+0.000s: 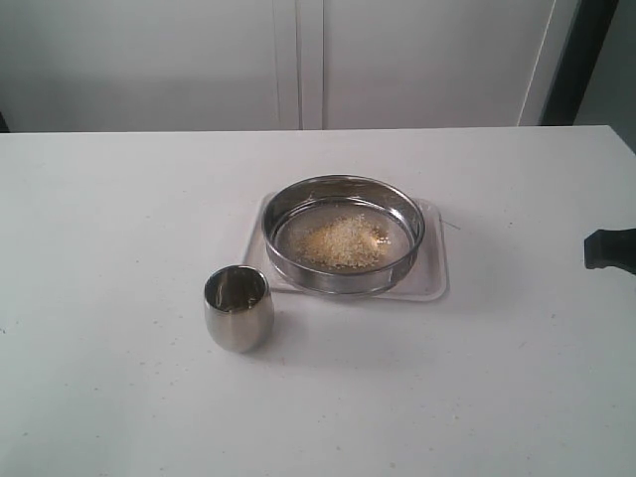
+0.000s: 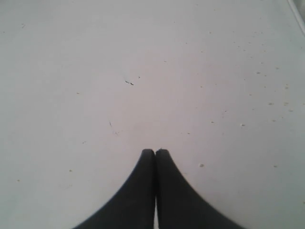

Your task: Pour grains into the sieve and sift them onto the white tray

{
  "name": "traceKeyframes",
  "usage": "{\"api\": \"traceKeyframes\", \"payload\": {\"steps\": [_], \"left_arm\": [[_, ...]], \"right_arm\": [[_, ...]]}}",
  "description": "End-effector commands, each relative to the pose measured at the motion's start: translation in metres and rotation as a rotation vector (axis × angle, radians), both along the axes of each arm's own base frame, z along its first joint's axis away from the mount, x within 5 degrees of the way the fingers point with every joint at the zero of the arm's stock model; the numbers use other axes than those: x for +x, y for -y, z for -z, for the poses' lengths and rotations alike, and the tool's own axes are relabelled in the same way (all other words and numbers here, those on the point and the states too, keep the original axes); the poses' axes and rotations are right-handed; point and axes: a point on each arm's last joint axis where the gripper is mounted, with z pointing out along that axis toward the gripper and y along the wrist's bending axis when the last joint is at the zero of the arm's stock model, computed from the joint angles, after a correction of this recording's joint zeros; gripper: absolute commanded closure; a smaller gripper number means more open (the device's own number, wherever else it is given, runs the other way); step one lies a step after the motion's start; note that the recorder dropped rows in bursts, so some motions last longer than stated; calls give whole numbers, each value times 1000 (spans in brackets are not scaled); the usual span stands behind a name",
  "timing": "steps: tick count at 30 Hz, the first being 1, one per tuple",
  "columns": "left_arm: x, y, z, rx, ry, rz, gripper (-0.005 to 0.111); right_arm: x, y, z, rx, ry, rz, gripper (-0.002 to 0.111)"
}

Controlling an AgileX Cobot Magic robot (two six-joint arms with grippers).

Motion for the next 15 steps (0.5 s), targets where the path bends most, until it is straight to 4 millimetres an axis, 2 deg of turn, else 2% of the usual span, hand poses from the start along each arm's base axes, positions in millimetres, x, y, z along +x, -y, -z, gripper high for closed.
{"api": "traceKeyframes", "payload": {"steps": [1,9,15], "left_arm": [[0,0,3,-7,-7,-4,107],[2,0,-1,-7,42,-9,107],[6,-2,-13,-6,185,-25,107]], "right_arm": [[-1,3,-1,-5,9,12,108],[-1,3,-1,-5,9,12,108],[-1,3,-1,-5,9,12,108]]}}
